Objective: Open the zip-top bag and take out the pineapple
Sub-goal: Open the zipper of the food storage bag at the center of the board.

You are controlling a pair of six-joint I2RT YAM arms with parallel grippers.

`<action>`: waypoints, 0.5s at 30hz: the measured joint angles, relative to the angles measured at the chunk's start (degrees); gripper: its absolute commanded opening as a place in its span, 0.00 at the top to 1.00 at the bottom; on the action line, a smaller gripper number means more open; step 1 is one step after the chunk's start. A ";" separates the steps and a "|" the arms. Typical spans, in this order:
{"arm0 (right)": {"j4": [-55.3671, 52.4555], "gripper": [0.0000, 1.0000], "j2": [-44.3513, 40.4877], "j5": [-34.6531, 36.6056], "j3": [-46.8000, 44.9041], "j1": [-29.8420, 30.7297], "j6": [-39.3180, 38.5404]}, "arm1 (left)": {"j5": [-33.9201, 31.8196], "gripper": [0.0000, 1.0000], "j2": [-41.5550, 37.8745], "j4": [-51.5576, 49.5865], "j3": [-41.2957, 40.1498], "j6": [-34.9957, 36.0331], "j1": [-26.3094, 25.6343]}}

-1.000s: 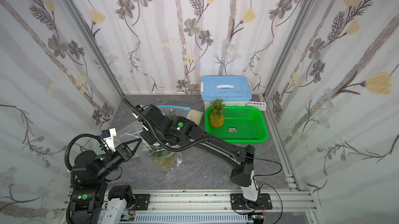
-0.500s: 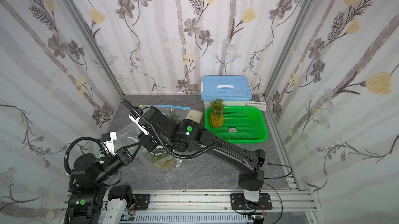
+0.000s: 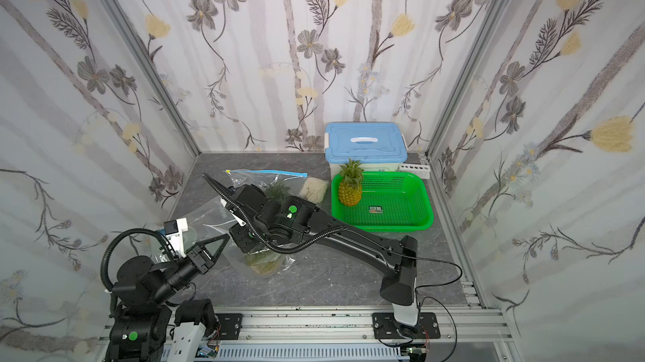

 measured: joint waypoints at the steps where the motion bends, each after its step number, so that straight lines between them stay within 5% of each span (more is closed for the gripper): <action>1: -0.07 0.50 0.31 0.00 0.00 -0.37 0.33 | 0.00 1.00 -0.61 -0.35 -0.17 -0.09 0.00; 15: -4.66 0.30 3.37 1.14 0.02 -2.62 1.40 | 1.05 1.00 -3.69 -0.87 -3.02 -2.23 0.00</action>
